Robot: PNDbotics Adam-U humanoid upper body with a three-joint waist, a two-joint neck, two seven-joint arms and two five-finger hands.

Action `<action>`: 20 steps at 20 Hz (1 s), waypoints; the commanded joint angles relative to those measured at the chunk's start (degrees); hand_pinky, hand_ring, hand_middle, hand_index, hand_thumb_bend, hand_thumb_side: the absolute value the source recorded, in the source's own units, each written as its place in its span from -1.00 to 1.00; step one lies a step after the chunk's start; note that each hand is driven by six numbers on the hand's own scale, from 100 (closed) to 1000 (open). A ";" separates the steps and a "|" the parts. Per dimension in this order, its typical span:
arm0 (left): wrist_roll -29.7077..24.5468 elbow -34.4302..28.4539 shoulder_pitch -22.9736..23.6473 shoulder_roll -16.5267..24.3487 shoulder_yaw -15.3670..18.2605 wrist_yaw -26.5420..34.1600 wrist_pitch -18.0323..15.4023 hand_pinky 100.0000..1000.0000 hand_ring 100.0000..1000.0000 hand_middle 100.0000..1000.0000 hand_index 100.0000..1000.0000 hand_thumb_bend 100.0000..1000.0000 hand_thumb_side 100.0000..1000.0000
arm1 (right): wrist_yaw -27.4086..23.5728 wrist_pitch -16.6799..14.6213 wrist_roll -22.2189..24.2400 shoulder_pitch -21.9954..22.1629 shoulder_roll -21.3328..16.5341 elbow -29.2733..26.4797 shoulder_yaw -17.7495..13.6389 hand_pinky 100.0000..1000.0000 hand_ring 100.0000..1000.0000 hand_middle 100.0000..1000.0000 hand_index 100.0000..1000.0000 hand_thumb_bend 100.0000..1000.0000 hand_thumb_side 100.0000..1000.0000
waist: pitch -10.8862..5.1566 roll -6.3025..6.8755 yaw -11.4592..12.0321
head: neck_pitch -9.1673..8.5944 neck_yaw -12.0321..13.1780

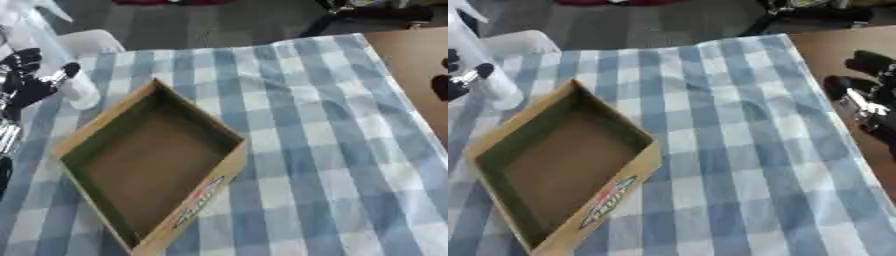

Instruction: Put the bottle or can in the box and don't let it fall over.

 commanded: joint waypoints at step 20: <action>11.89 7.55 -6.99 -0.03 1.42 -5.23 1.50 0.90 0.72 0.50 0.61 0.38 -0.58 | -0.38 0.26 0.96 -1.75 0.01 -1.08 0.36 0.90 0.75 0.75 0.78 -0.35 -0.53 | 1.23 -0.03 -1.68 | -2.92 1.53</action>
